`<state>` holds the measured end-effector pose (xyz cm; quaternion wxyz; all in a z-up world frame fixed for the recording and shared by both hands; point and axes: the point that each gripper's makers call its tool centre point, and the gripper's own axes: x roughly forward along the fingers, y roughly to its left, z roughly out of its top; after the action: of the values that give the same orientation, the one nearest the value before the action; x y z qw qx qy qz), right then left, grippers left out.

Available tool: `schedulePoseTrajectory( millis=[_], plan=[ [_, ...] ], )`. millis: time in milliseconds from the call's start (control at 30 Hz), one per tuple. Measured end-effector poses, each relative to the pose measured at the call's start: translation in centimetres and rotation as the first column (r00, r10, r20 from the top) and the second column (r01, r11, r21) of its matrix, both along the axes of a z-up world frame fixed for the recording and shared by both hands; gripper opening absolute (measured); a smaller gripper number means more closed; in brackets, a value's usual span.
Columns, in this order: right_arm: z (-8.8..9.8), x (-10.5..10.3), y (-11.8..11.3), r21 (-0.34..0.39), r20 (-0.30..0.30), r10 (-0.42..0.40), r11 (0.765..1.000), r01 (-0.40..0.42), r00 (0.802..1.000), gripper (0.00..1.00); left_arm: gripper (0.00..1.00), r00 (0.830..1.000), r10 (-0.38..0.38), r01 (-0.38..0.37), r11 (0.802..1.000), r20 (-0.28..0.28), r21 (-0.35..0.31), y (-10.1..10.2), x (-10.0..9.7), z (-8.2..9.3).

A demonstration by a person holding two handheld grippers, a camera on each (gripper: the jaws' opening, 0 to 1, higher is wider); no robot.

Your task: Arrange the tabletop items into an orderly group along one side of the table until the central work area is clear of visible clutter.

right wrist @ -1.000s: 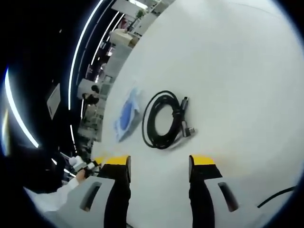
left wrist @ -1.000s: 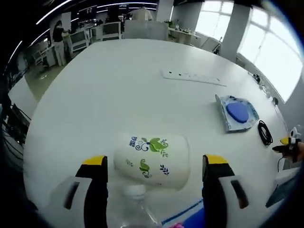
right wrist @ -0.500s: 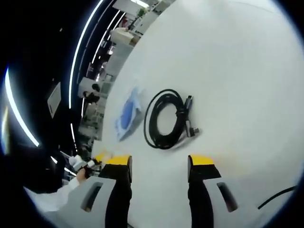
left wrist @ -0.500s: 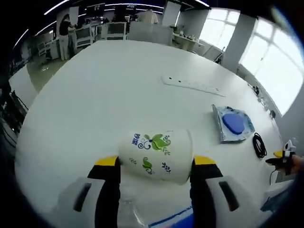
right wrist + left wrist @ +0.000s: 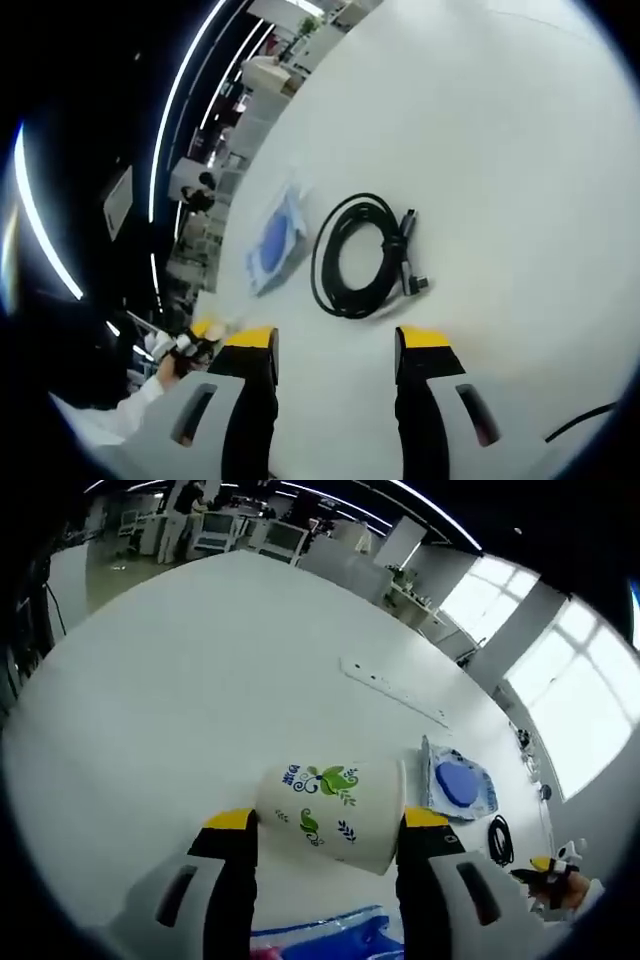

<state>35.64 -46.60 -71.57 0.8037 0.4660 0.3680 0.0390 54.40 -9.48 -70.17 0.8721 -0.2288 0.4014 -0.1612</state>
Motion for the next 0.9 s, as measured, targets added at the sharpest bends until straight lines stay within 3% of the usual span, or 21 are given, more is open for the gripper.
schedulePoseTrajectory(
  millis=[133,267,333,433,533,633,700,767,800,833,867,900],
  plan=[
    [0.8,0.1,0.5,-0.007,0.017,0.019,1.0,-0.018,1.0,0.45,0.55,0.999,0.037,-0.041,0.978,-0.02,-0.204,-2.3,-0.7,2.3],
    [2.6,1.2,1.3,0.005,0.067,0.052,0.999,-0.052,0.996,0.45,0.55,0.999,0.029,-0.035,0.945,-0.022,-0.324,-4.5,-1.6,4.1],
    [3.3,1.8,1.7,0.007,0.09,0.063,0.998,-0.064,0.994,0.46,0.55,0.999,0.024,-0.034,0.927,-0.031,-0.374,-5.7,-2.3,4.9],
    [4.5,2.7,2.7,-0.004,0.13,0.107,0.994,-0.108,0.986,0.46,0.55,1.0,0.01,-0.019,0.919,-0.025,-0.393,-6.6,-2.6,5.5],
    [5.3,3.3,3.7,-0.107,0.181,0.228,0.972,-0.212,0.957,0.46,0.55,0.999,-0.027,0.007,0.899,-0.039,-0.437,-8.0,-3.4,6.2],
    [6.4,3.7,4.8,-0.232,0.224,0.365,0.921,-0.314,0.904,0.46,0.55,0.998,-0.045,0.02,0.894,-0.046,-0.448,-8.8,-3.9,6.4],
    [7.5,4.2,5.3,-0.322,0.257,0.446,0.876,-0.359,0.857,0.45,0.55,0.997,-0.048,0.011,0.87,-0.062,-0.493,-9.4,-4.2,6.9],
    [8.4,4.5,5.8,-0.432,0.276,0.55,0.804,-0.41,0.788,0.44,0.55,0.995,-0.056,0.006,0.85,-0.079,-0.528,-9.8,-4.7,7.2],
    [9.0,4.6,6.3,-0.498,0.277,0.613,0.75,-0.435,0.74,0.43,0.55,0.993,-0.081,0.027,0.853,-0.083,-0.521,-10.2,-5.2,7.1],
    [9.4,4.7,6.5,-0.532,0.276,0.647,0.719,-0.447,0.711,0.43,0.55,0.992,-0.092,0.038,0.86,-0.082,-0.509,-10.4,-5.4,7.1],
    [9.9,5.0,7.0,-0.576,0.285,0.691,0.677,-0.458,0.664,0.42,0.55,0.992,-0.102,0.05,0.868,-0.08,-0.494,-10.5,-5.8,7.0],
    [10.4,5.0,7.4,-0.582,0.296,0.703,0.669,-0.462,0.646,0.42,0.55,0.991,-0.105,0.051,0.868,-0.08,-0.494,-10.6,-5.8,7.0]
  ],
)
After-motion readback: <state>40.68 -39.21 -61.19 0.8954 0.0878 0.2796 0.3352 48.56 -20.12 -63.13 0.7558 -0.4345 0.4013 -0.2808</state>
